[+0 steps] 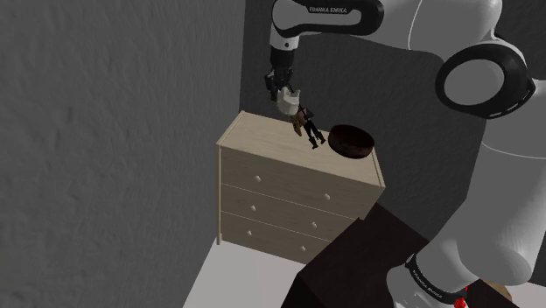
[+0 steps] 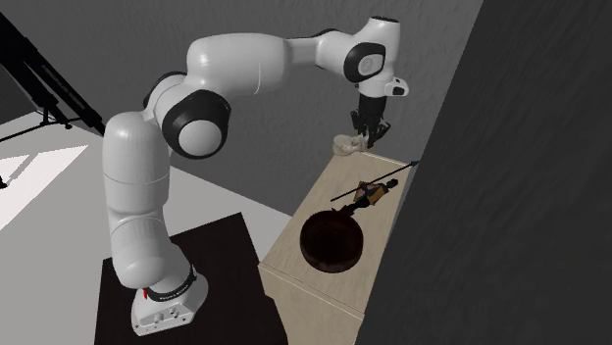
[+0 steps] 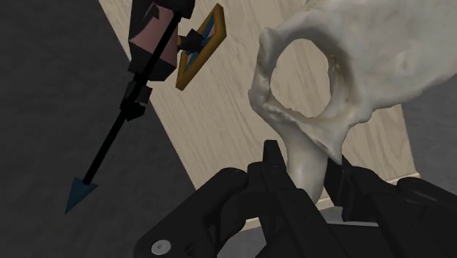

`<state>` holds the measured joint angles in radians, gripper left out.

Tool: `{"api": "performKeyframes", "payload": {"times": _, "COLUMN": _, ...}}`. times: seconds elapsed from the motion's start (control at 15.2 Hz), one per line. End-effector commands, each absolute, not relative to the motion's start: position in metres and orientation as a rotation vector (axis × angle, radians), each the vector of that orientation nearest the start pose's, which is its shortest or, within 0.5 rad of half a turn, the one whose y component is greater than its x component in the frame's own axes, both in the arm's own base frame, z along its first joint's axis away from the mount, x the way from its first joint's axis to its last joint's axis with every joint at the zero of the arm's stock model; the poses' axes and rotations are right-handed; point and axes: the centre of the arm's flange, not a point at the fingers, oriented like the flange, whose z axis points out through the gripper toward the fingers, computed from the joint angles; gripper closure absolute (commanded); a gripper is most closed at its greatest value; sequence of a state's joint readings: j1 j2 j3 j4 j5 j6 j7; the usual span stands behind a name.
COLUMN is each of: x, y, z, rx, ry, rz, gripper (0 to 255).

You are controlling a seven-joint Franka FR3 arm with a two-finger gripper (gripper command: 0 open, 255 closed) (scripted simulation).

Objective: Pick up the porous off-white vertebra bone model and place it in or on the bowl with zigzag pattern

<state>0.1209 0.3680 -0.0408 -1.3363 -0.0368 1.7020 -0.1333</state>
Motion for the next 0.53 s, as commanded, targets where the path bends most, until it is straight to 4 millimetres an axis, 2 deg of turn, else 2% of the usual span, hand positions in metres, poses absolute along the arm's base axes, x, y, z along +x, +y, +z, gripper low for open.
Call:
{"api": "performKeyframes", "payload": {"times": 0.0, "x": 0.667, "y": 0.054, "z": 0.532, "rx": -3.173, "ry": -0.352, "rz": 0.006, "gripper": 255}}
{"api": "performKeyframes", "payload": {"times": 0.07, "x": 0.667, "y": 0.054, "z": 0.535, "rx": -3.173, "ry": -0.352, "rz": 0.006, "gripper": 255}}
{"api": "performKeyframes", "payload": {"times": 0.46, "x": 0.614, "y": -0.005, "z": 0.537, "rx": -3.173, "ry": -0.352, "rz": 0.006, "gripper": 255}}
